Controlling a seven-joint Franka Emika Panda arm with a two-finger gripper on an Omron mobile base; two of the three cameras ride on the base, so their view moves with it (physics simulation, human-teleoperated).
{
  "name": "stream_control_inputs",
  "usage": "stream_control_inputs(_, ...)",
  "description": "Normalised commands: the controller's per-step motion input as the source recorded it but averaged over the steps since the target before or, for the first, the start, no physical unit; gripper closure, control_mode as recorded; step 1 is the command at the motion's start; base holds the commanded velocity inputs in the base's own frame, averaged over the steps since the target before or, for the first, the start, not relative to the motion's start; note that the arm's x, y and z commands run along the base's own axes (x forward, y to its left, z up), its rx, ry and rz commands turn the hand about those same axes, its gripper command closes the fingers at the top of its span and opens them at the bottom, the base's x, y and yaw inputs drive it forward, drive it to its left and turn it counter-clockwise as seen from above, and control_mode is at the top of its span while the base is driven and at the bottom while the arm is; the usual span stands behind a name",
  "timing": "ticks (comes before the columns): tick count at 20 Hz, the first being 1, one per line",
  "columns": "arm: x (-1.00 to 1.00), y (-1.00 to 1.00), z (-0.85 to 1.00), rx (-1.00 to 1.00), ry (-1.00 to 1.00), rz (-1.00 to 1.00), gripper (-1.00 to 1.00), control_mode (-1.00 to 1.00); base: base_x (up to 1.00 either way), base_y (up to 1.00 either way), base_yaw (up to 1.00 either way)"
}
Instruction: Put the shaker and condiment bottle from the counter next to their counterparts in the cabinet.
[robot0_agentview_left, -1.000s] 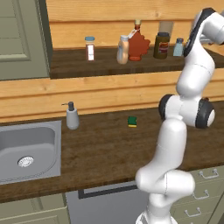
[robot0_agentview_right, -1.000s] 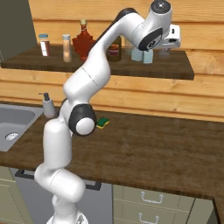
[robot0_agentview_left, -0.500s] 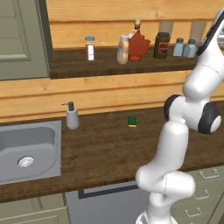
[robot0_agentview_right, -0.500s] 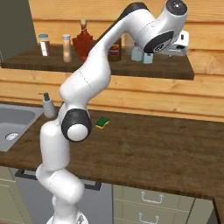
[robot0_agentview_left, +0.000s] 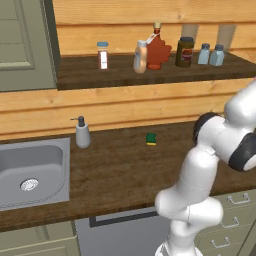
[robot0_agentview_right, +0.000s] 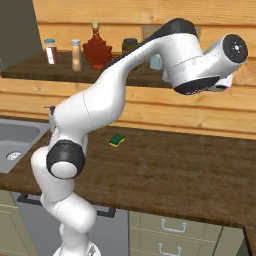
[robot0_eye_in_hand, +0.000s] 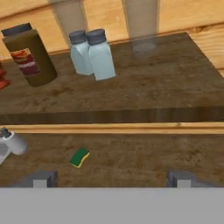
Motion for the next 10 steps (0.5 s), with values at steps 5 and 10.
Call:
stream_control_inputs(5, -1.0, 0.21, -0.66, 0.0, -0.19, 0.0, -1.0, -1.0, 0.0, 0.0, 0.0)
stream_control_inputs(10, -1.0, 0.24, -0.67, 0.01, -0.1, 0.0, -1.0, -1.0, 0.0, 0.0, 0.0)
